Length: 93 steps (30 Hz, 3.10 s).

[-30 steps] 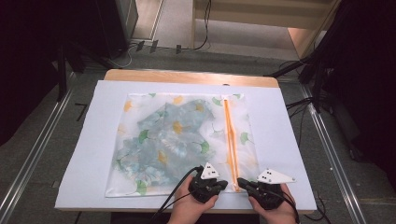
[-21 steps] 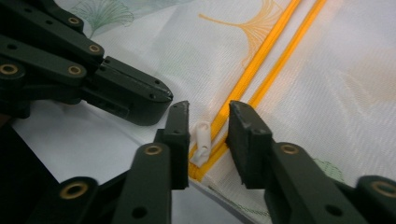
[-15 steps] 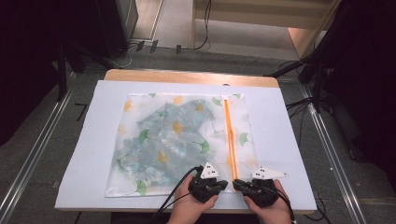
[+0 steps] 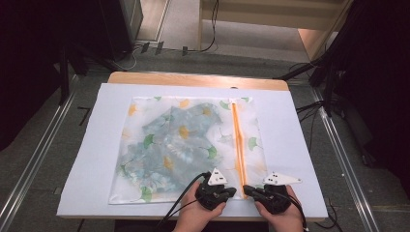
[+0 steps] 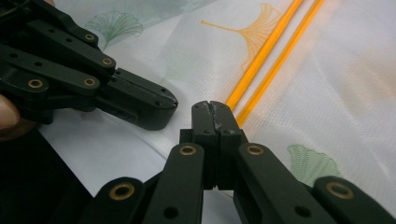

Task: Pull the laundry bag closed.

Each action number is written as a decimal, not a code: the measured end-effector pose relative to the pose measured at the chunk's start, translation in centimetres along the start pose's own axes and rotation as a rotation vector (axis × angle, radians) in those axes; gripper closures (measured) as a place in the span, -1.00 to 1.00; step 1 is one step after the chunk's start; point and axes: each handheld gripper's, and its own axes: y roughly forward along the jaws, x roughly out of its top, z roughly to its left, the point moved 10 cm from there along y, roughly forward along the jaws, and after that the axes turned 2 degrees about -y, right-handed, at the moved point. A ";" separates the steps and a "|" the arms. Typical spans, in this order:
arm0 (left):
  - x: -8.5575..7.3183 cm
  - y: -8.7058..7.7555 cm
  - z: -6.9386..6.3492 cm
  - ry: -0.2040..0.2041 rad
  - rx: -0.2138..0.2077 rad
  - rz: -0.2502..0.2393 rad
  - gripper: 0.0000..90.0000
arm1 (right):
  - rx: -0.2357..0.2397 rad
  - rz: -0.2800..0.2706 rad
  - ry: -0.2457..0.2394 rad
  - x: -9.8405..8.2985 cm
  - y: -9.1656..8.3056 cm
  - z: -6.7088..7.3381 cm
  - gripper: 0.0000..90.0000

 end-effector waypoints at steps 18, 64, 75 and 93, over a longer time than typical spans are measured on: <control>0.0 0.0 0.0 0.001 0.002 0.003 1.00 | 0.078 0.006 0.019 -0.7 -0.7 0.2 0.99; -0.1 1.0 -1.9 0.078 -0.003 0.020 1.00 | -0.036 0.067 -0.024 0.4 0.2 -0.7 1.00; -0.1 0.9 -1.9 0.077 -0.011 0.029 1.00 | -0.081 0.052 -0.047 2.4 1.8 -2.6 1.00; -0.2 0.9 -1.9 0.071 -0.028 0.035 1.00 | -0.081 0.078 -0.079 6.0 4.3 -5.8 1.00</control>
